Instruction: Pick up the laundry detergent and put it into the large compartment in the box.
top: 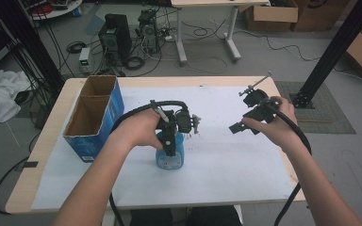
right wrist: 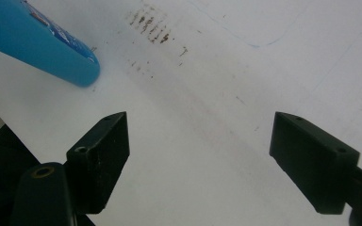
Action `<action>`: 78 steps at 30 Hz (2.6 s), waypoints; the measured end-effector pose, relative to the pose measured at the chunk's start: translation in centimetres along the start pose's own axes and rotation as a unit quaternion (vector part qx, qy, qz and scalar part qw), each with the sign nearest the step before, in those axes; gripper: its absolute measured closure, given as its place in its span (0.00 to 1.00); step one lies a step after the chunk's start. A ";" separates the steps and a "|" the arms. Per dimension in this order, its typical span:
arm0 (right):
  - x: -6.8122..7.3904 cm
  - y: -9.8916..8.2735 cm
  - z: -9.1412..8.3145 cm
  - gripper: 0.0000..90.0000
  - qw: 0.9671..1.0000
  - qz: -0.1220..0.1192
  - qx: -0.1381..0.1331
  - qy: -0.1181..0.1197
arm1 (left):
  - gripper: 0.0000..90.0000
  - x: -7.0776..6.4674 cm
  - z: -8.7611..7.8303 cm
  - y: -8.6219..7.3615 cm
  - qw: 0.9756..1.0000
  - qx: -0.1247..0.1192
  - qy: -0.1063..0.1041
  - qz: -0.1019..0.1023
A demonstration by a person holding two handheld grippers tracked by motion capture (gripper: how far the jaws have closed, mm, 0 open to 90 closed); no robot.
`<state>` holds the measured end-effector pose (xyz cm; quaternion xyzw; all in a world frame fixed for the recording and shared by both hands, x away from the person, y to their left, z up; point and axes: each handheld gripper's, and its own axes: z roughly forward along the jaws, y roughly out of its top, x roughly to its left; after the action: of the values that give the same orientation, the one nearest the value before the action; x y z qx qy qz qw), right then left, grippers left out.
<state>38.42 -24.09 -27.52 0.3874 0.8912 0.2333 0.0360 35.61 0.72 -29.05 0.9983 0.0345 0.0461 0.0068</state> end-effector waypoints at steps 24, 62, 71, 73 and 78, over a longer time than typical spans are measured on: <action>-0.2 -0.2 -0.1 0.23 1.000 0.005 -0.001 0.003 | 0.26 0.2 0.1 0.1 1.000 0.011 0.002 -0.004; -0.3 -0.3 -0.1 0.23 1.000 0.010 -0.006 0.010 | 0.42 0.6 -0.2 0.2 1.000 0.013 -0.025 -0.007; -0.4 -0.2 -0.4 0.23 1.000 0.007 -0.009 0.010 | 0.42 1.0 -2.1 0.6 0.999 0.030 -0.015 -0.034; -0.4 -0.2 -0.4 0.23 1.000 0.009 -0.009 0.011 | 0.42 1.3 -3.0 0.6 0.998 0.030 -0.016 -0.046; -0.6 -0.3 -0.4 0.23 1.000 0.009 -0.006 0.010 | 0.42 1.9 -5.2 0.3 0.996 0.032 -0.018 -0.082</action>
<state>38.55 -24.80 -27.34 0.3932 0.8864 0.2429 0.0276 37.09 0.65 -23.72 0.9925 0.1175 0.0263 -0.0212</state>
